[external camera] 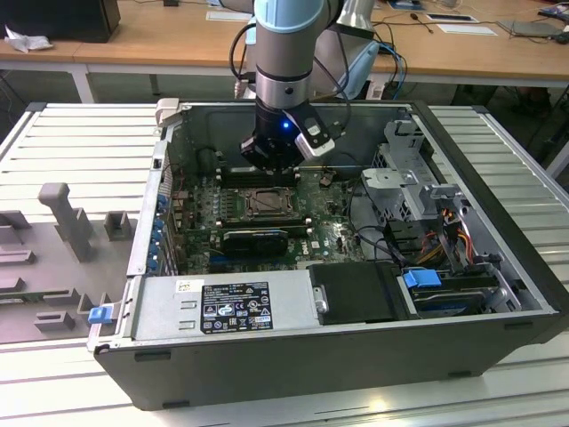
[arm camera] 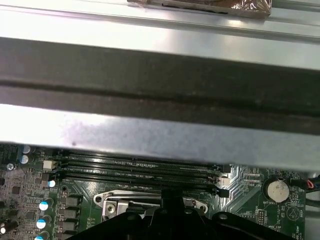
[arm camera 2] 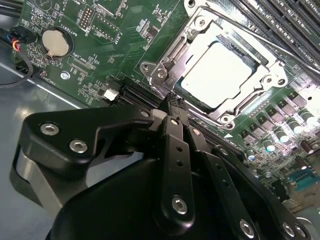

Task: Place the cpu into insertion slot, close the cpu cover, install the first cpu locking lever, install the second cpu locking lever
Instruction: 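Install the second cpu locking lever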

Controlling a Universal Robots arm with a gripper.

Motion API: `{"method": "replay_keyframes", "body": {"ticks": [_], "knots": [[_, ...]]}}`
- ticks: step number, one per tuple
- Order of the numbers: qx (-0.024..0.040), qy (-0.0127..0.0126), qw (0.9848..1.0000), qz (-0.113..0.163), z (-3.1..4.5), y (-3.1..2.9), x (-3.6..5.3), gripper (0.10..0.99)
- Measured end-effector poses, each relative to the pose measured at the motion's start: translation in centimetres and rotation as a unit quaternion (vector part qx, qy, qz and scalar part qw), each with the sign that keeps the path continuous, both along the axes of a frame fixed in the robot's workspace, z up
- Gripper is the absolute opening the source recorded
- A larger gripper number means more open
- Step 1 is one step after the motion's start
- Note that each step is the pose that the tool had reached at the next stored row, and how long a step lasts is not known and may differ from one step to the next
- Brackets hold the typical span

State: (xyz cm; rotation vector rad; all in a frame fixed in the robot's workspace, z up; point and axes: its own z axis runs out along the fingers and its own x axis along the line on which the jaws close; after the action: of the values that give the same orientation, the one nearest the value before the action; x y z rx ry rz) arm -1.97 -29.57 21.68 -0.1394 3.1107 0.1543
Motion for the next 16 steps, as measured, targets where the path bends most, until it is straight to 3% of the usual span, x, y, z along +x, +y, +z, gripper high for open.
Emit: {"method": "replay_keyframes", "body": {"ticks": [16], "knots": [[0.0000,0.0000,1.0000,0.000,0.25,-0.45,0.00,0.106]]}}
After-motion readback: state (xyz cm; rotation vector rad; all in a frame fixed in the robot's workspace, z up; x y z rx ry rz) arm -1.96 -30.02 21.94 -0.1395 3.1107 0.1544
